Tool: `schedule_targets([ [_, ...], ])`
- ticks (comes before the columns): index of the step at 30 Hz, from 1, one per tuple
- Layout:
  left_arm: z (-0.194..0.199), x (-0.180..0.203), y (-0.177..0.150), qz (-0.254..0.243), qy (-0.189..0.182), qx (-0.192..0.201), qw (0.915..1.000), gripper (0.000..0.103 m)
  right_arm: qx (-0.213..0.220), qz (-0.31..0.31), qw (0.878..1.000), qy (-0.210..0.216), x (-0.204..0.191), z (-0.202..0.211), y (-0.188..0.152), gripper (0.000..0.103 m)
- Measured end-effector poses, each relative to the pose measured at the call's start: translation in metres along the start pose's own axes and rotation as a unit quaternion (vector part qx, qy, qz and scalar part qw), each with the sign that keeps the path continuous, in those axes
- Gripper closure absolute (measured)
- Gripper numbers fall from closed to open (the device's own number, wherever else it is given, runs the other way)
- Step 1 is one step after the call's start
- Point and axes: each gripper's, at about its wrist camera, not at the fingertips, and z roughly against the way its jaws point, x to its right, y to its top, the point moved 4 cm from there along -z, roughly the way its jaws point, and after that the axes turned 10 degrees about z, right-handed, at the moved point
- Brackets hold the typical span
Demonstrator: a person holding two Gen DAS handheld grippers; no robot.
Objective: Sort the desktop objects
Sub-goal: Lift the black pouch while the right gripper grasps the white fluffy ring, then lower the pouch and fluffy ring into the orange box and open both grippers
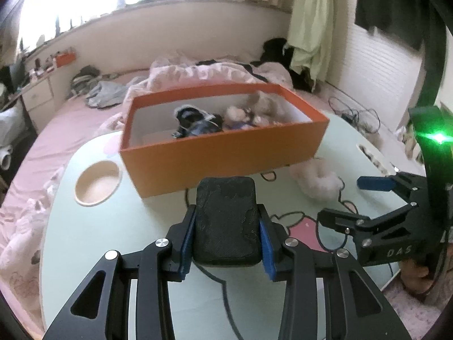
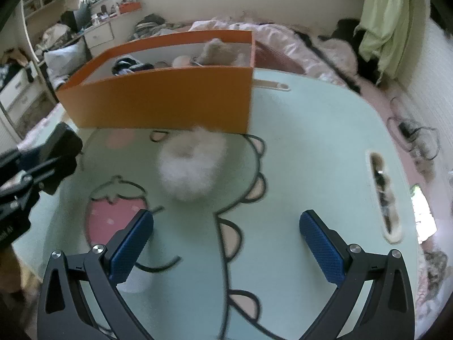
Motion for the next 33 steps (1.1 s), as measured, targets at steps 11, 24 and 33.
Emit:
schedule_targets([
  [11, 0.007, -0.01, 0.014, 0.014, 0.004, 0.021, 0.9997, 0.066, -0.015, -0.009, 0.999, 0.03, -0.029, -0.031, 0.052, 0.006],
  [24, 0.009, -0.007, 0.013, 0.016, -0.005, 0.025, 0.9995, 0.065, 0.059, -0.002, 0.998, 0.019, -0.014, 0.005, 0.04, 0.072],
  [33, 0.017, 0.009, 0.038, 0.016, -0.027, 0.052, 0.9981, 0.065, 0.13, 0.009, 0.99, 0.059, -0.009, 0.052, 0.051, 0.072],
])
